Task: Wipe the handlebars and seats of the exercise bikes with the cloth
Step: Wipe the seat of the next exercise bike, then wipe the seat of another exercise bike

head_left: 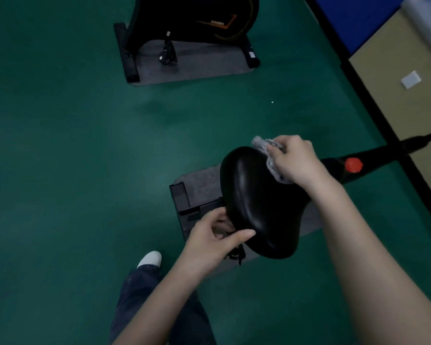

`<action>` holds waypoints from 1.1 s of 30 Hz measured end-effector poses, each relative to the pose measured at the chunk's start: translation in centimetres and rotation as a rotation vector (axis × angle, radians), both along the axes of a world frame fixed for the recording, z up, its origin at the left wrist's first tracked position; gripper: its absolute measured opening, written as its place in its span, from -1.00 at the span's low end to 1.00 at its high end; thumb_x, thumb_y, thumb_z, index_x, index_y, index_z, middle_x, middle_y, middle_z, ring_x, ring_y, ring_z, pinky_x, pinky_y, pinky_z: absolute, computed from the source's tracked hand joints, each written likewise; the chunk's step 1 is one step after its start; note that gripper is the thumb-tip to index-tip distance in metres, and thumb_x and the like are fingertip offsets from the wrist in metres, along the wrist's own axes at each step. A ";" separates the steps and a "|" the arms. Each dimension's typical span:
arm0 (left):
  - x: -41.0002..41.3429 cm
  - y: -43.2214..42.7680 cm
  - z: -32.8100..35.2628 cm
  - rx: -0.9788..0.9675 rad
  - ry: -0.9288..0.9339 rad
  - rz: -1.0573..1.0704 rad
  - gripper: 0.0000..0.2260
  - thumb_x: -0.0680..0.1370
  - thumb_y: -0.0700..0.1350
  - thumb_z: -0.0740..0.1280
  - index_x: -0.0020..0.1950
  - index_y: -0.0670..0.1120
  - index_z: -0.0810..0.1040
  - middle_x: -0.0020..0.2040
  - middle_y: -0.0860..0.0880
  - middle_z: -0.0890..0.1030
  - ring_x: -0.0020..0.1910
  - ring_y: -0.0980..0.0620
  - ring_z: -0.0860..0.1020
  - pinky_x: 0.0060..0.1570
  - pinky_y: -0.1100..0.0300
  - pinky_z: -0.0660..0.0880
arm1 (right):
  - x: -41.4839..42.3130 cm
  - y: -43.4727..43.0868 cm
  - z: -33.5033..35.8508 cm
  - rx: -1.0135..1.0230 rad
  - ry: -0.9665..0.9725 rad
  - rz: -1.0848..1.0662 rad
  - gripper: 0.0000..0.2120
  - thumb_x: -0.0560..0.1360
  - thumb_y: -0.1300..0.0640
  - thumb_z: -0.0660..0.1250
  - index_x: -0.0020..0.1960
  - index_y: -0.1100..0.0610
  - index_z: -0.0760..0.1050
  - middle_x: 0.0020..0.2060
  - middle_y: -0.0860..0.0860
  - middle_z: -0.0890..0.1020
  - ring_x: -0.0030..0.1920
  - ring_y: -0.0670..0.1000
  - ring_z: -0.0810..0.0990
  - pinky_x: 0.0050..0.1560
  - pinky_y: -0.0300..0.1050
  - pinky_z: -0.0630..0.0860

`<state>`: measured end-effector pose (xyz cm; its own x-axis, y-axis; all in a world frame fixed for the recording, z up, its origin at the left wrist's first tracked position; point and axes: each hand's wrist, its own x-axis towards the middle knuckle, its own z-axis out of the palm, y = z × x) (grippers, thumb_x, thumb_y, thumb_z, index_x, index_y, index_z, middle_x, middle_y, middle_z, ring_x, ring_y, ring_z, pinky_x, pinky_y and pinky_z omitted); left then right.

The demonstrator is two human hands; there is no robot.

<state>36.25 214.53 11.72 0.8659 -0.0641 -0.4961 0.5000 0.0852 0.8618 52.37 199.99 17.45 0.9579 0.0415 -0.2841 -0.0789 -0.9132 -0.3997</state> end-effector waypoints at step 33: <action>-3.5 2.2 9.6 0.731 -0.827 -1.474 -0.49 0.55 0.12 0.29 0.44 -0.06 0.35 0.41 -0.03 0.41 0.40 -0.03 0.33 0.39 0.04 0.26 | -42.4 7.7 6.4 0.672 -0.495 -1.558 -0.89 0.56 0.14 0.29 -0.07 0.01 0.57 -0.40 -0.16 0.56 -0.35 -0.11 0.49 -0.35 -0.25 0.33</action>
